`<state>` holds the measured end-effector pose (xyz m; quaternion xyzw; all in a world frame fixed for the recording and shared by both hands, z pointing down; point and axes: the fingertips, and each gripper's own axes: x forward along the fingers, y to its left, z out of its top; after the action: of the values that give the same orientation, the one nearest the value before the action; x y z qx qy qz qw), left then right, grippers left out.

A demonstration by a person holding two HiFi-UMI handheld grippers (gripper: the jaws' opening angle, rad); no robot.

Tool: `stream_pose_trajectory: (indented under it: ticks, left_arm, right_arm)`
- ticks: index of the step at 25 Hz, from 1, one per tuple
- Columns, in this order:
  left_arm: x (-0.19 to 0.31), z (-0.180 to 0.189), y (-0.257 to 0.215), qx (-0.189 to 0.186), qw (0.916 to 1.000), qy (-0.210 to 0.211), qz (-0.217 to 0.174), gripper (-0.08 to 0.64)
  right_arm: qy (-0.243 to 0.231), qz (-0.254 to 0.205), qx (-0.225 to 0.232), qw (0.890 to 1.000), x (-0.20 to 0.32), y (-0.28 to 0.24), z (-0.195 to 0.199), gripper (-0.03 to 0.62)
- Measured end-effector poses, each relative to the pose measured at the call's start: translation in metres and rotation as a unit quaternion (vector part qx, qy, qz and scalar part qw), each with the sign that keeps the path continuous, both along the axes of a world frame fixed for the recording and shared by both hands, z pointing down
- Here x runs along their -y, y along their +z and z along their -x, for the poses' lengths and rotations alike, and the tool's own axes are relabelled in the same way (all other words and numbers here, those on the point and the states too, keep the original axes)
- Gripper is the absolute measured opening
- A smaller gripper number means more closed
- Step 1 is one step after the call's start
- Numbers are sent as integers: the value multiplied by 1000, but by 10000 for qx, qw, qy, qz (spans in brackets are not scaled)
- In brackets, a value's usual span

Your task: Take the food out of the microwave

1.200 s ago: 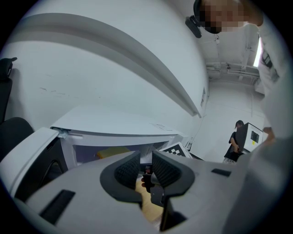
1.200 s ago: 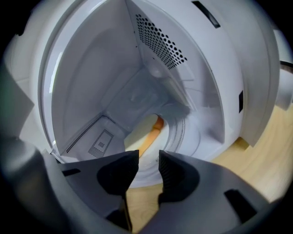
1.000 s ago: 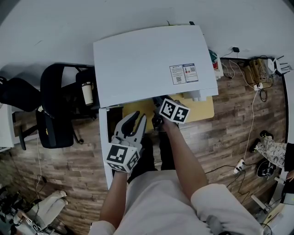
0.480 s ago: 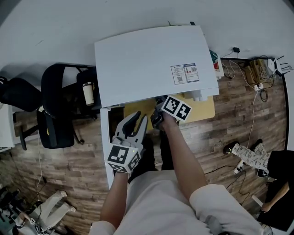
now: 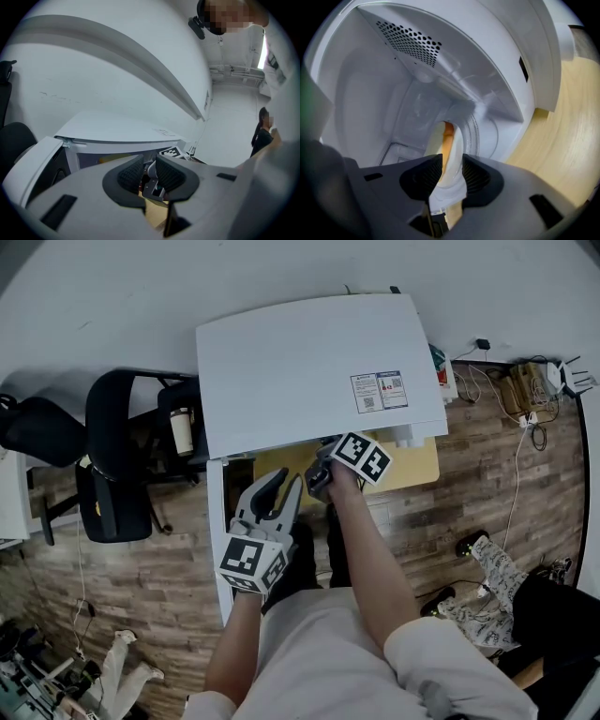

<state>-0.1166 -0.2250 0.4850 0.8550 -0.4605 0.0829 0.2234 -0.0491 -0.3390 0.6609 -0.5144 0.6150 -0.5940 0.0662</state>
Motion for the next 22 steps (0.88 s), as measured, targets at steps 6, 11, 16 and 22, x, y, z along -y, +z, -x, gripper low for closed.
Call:
stream_pose_trajectory:
  ticks: [6,11,16,22]
  left_arm:
    - [0,1,2,10,10000,-13,25,77]
    - [0,1,0,6,10000,-15,10,77]
    - [0,2,0,12,10000,-25,13,77]
    - [-1,1,0,23,10000,-18,21,77]
  right_arm:
    - [185,181,122,9996,0,6,-3,74]
    - [198,249,15,9995,-3,10,-5,22]
    - [222,247,36,9994,-3,10,-6,9]
    - [257,234,191,9992,-4,10,-7,11]
